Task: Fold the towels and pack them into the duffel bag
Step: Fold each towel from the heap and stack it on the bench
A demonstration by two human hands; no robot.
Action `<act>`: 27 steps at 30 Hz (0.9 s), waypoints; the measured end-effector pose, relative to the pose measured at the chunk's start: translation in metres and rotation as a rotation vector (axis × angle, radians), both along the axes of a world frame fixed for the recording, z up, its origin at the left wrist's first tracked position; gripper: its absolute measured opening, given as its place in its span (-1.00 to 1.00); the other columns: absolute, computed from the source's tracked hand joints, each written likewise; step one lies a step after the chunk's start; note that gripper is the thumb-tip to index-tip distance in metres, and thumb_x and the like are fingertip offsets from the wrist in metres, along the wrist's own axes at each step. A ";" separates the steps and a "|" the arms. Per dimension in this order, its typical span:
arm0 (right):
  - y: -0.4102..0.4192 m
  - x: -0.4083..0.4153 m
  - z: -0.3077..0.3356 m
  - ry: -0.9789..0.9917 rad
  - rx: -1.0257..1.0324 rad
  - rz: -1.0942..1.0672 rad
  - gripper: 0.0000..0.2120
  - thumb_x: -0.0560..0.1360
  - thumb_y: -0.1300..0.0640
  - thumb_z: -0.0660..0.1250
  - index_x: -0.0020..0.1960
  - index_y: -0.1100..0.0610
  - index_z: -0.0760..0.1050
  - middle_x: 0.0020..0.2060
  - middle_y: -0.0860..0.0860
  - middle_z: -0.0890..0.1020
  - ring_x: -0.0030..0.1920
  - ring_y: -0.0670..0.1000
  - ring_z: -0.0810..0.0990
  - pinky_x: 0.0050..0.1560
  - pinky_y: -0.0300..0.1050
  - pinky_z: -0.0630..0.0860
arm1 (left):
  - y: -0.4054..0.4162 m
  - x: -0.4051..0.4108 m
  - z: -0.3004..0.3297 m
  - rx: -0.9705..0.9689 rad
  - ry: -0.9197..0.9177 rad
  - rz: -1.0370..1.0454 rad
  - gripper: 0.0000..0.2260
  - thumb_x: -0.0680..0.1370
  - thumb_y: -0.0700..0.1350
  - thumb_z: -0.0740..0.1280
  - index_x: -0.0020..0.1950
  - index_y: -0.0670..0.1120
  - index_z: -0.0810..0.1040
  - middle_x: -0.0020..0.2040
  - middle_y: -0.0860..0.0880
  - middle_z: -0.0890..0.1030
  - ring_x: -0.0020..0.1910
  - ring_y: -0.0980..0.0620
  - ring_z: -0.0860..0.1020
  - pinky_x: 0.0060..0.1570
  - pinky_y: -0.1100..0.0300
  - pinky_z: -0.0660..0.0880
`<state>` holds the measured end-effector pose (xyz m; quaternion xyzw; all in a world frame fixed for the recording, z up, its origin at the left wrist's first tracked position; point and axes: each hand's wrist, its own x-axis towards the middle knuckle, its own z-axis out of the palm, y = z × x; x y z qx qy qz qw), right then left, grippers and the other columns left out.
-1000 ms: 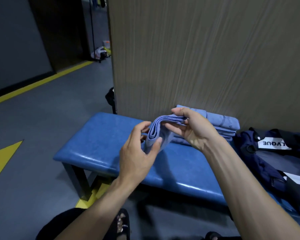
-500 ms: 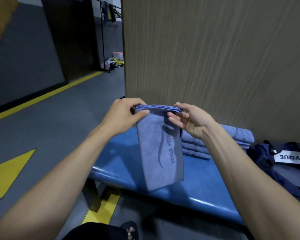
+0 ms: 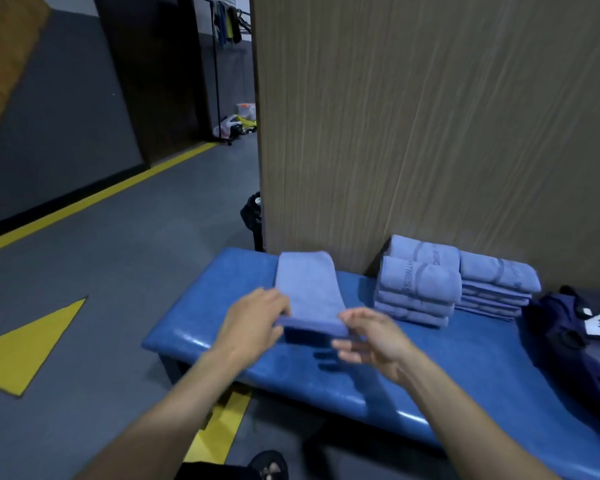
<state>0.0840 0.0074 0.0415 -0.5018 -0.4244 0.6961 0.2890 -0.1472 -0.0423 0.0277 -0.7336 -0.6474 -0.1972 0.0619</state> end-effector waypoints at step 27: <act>-0.038 0.011 -0.098 -1.049 1.500 0.456 -0.71 0.40 -0.05 0.29 0.10 -0.03 0.52 0.04 -0.10 0.58 0.04 0.04 0.56 -0.02 -0.02 0.47 | -0.048 -0.012 -0.067 -0.182 -0.358 -0.193 -0.87 0.50 0.02 0.50 -0.07 0.07 0.58 -0.15 0.15 0.62 -0.15 0.20 0.53 -0.08 0.19 0.49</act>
